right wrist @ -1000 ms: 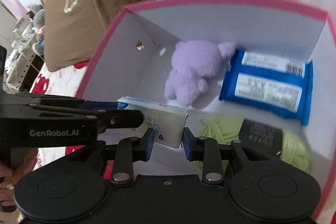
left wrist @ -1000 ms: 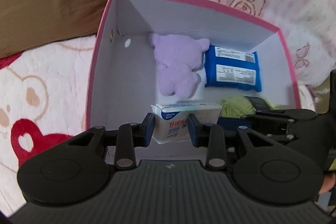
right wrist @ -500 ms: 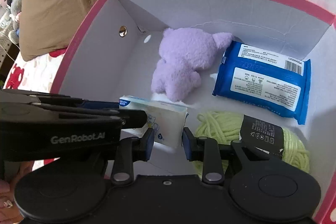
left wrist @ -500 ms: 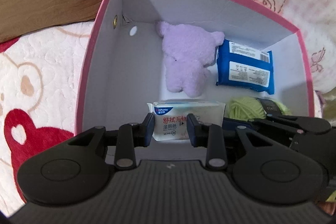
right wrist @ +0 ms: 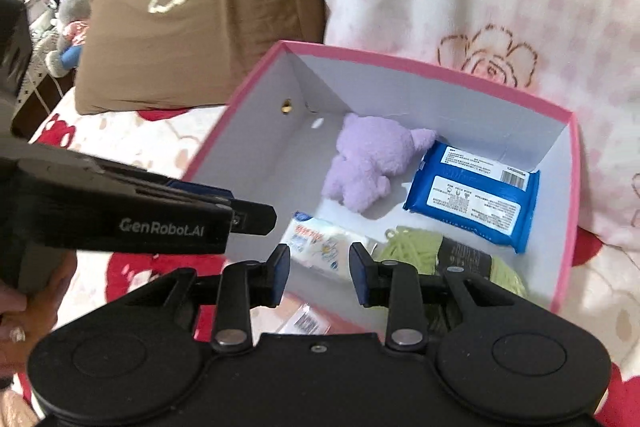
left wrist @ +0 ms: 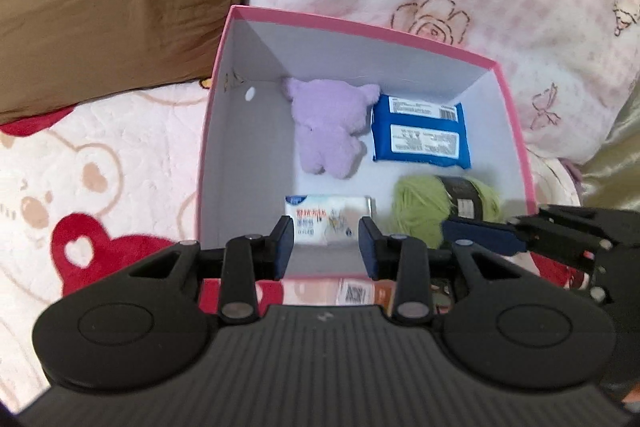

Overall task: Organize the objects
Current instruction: 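Withdraw the left tool from the box toward the orange sponge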

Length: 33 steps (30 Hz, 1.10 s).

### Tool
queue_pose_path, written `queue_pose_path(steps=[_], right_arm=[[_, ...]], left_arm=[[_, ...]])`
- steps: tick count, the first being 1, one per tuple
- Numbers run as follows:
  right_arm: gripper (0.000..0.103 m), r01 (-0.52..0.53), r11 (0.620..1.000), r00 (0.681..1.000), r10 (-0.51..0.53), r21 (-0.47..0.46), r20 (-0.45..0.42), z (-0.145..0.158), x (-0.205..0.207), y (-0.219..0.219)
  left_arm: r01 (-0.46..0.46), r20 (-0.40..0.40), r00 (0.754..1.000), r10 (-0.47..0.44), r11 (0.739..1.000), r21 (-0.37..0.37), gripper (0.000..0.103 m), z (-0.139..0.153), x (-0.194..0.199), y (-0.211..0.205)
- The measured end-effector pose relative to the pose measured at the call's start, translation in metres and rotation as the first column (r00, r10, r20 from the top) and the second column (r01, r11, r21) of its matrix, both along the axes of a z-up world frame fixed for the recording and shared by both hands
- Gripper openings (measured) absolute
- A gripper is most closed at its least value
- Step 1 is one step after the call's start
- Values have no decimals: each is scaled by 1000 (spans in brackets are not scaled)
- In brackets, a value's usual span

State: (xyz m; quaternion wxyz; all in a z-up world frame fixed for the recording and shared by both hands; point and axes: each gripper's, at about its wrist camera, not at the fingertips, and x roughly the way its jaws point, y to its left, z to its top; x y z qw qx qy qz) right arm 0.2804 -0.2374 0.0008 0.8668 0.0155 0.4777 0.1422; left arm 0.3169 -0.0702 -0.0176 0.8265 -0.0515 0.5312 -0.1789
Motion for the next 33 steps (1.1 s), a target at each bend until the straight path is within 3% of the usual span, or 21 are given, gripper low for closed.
queue_pose_path(steps=[6,9,15,21,26,33], right_arm=[[37,-3,1000,998,4,-17,56,29,-44,2],[38,-17,1000,997,17,1,76,42,-61,-1],[41,-33,998,994,38,-50,107,67,-85,0],[64,-77,994,978,90,-71,188,91,-122,-1],[68,-82,994,969,95,-69,228,99,-151,-2],[80,-98,993,953,110,-58,281,101,-191,-2]], left_arm=[[26,35,999,-26,1000,-7,34,30,-32,12],[46,45,998,-47,999,25,36,41,-47,10],[72,67,995,-74,997,28,41,67,-80,15],[124,90,988,-128,991,46,52,92,-119,21],[159,119,978,-172,981,112,58,108,-147,25],[197,113,971,-211,973,121,62,111,-184,34]])
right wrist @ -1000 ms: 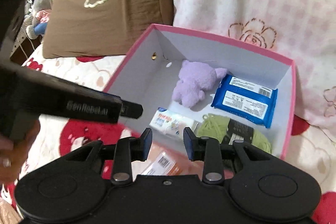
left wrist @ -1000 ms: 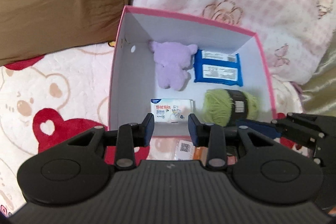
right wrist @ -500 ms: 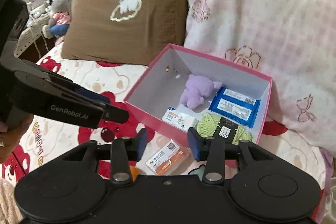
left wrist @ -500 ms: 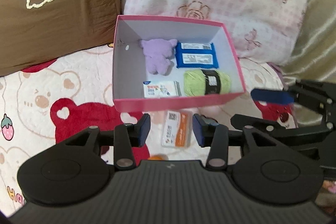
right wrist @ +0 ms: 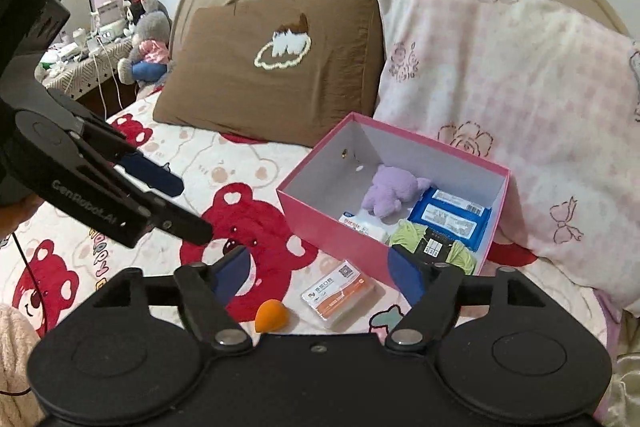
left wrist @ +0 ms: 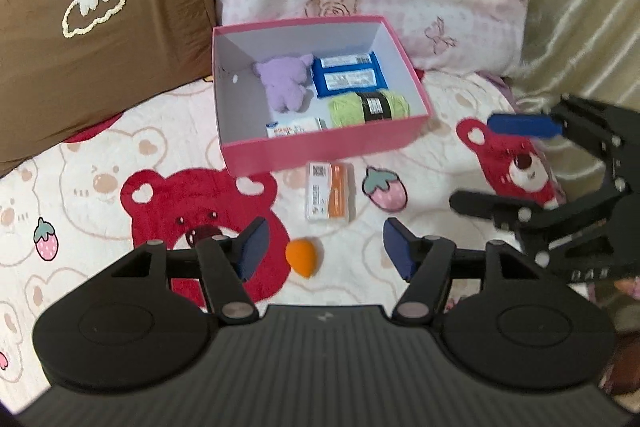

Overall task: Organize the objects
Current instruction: 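Withdraw the left tool from the box toward the orange sponge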

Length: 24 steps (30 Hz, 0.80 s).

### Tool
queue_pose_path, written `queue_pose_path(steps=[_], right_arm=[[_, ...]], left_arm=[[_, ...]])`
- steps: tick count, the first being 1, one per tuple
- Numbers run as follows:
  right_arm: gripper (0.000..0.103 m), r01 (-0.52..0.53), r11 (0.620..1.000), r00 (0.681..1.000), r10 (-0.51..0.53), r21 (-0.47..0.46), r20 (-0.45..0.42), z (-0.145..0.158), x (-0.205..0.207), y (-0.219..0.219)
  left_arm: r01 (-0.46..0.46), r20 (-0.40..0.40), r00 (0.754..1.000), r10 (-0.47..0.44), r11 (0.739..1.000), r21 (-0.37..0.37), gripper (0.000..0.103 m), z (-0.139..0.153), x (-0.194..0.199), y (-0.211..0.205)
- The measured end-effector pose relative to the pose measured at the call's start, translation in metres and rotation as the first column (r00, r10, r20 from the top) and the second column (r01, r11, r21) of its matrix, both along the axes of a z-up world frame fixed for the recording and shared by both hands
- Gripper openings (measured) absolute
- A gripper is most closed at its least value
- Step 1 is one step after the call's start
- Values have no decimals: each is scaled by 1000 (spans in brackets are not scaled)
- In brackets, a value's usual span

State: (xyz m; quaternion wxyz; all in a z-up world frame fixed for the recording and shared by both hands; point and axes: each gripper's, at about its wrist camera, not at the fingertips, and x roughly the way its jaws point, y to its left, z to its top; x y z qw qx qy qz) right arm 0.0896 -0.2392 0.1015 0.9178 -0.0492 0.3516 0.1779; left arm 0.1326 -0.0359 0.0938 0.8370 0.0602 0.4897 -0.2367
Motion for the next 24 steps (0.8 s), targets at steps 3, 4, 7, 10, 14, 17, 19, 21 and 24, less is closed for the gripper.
queue_pose_path(steps=[3,4,7,10,14,17,19,21,24], right_arm=[[80,-1,1000,1000,1,-1,19,-2,-13,0],[80,0,1000,1000,0,8,15,-3,-15,-1],[84,-9,999,1000,9,32,15,-5,-24,-4],[87,-33,999,999,32,32,38,-8,-35,-2],[89,-55,997,998,53,51,42,-13,-43,1],[90,-64,996,997,62,58,35,-19,-46,3],[91,-72,996,997,70,57,33,-26,-49,4],[92,-74,996,997,73,46,31,-33,-51,4],[92,-85,996,996,84,14,18,-44,-54,4]], left_arm=[[8,9,1000,-8,1000,1,62,-5,-16,3],[6,6,1000,-6,1000,-7,62,-7,-20,5],[-3,7,1000,3,999,-35,69,-12,-29,11],[15,55,998,-14,1000,-26,78,-17,-41,10],[38,79,996,-35,999,-36,87,-24,-49,7],[36,65,997,-30,996,-84,96,-33,-51,10],[27,47,999,-23,995,-99,97,-42,-50,12],[16,35,999,-12,994,-107,97,-51,-49,15],[-25,11,1000,27,991,-129,97,-67,-43,24]])
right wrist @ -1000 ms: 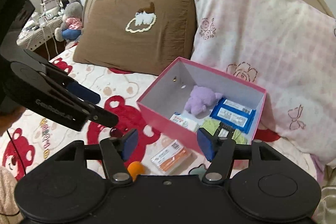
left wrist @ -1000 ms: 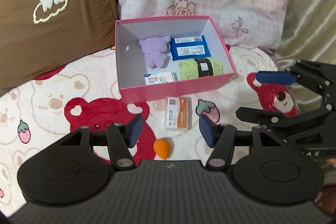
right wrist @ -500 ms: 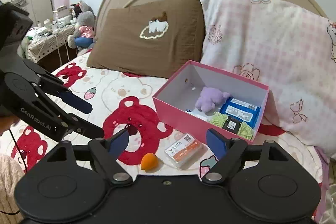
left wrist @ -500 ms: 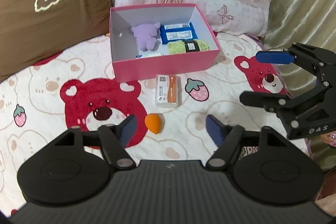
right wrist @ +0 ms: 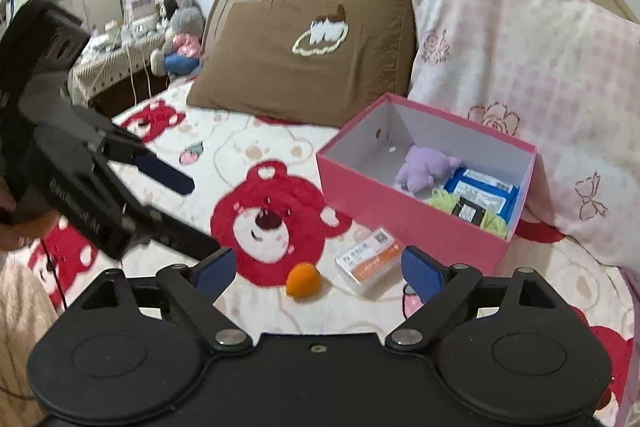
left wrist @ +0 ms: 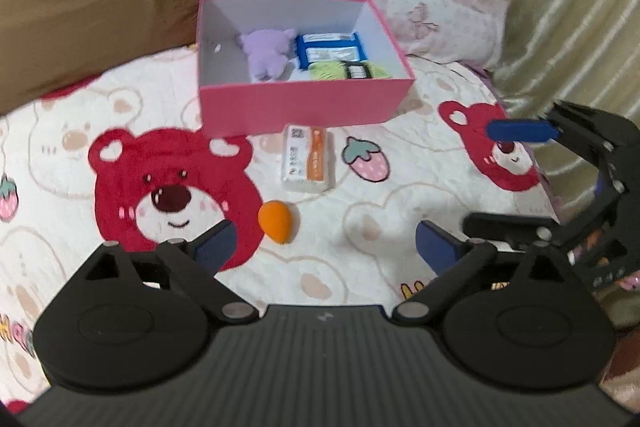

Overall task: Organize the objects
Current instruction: 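Withdraw the left tool from the box toward the orange sponge, then lower the left gripper around the orange sponge and close it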

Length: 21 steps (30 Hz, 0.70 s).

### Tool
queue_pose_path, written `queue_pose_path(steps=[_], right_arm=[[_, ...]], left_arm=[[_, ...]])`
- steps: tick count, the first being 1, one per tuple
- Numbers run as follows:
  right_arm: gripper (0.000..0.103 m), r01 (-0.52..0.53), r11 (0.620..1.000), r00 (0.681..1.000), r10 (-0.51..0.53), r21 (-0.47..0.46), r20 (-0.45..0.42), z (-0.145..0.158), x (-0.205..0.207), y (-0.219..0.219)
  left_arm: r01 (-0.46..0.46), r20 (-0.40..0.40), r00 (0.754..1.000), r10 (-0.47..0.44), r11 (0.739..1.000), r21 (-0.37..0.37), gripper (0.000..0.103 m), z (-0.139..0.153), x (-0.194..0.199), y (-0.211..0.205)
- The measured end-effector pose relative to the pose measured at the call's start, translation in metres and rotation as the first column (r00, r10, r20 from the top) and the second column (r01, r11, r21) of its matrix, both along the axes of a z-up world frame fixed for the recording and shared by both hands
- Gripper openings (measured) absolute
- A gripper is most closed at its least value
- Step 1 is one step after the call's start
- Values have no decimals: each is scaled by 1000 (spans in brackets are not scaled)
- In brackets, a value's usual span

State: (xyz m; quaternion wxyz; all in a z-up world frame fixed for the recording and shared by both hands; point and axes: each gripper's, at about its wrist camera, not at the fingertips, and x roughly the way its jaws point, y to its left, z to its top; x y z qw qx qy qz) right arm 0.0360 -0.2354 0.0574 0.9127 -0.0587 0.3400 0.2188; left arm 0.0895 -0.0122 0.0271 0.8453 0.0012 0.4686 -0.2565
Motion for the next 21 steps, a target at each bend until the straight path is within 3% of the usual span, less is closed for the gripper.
queue_pose_path(steps=[3,5,11,16,21], right_arm=[[92,-15,999,1000,16,-46,11,-9,-3,2],[92,-29,998,999,30,-64,16,-14,-3,5],[92,-92,990,995,87,-107,-55,-27,7,32],[92,-90,992,995,85,-94,-55,-40,14,46],[91,-88,994,996,86,-70,-30,-73,21,54]], left_arm=[[-48,-13,999,48,998,-42,97,-15,6,10],[-83,34,996,85,995,-55,97,-21,3,15],[-46,106,993,52,997,-60,97,-39,2,23],[-76,82,993,82,994,-85,97,-61,11,39],[-105,78,991,112,990,-90,95,-82,18,47]])
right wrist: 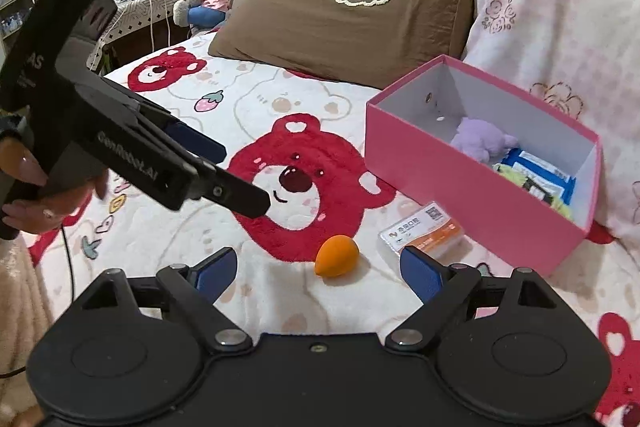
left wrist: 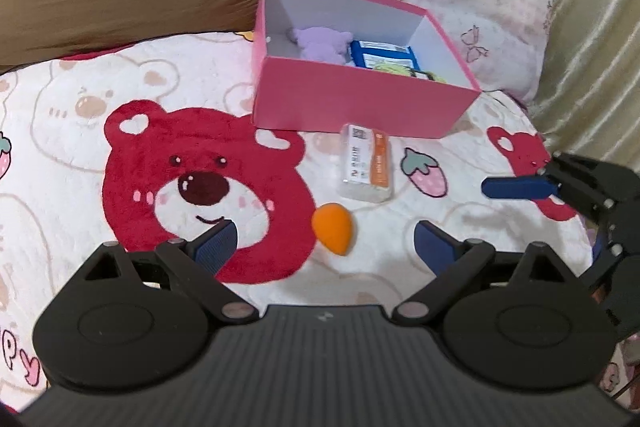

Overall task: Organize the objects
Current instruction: 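Lower the left gripper around the orange sponge and close it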

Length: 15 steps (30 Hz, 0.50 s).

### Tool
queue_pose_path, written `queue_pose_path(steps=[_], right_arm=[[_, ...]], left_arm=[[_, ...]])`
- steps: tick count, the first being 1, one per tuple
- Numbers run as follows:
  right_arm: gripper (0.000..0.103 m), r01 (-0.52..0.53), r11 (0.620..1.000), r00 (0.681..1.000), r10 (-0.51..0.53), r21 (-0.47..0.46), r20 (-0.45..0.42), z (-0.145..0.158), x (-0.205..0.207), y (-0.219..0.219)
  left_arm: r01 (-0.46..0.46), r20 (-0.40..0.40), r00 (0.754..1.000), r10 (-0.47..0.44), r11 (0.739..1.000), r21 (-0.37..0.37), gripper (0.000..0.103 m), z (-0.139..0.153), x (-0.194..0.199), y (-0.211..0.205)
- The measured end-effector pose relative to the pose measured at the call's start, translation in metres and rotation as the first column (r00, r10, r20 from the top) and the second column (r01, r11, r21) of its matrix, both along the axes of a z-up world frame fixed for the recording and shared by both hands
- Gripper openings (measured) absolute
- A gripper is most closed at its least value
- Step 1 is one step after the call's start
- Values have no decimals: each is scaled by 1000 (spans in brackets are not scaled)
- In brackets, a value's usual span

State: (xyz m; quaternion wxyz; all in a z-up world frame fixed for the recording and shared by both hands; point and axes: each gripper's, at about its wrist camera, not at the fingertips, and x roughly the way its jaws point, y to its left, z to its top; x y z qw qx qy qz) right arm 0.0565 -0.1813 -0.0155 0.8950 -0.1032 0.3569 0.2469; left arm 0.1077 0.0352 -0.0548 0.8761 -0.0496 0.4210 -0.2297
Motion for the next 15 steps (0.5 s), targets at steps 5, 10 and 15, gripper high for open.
queue_pose_path(steps=[5,10,15], right_arm=[[87,-26,1000,1000,26,-12,7,-28,4,12],[87,-57,997,998,58,-49,7,-45,6,20],[87,-71,990,997,70,-126,-11,-65,18,24]], left_arm=[[-77,-33,996,77,997,5,95,-25,7,1],[-74,2,997,74,997,-15,95,-50,9,-4],[-55,6,998,56,998,-38,94,-69,14,-12]])
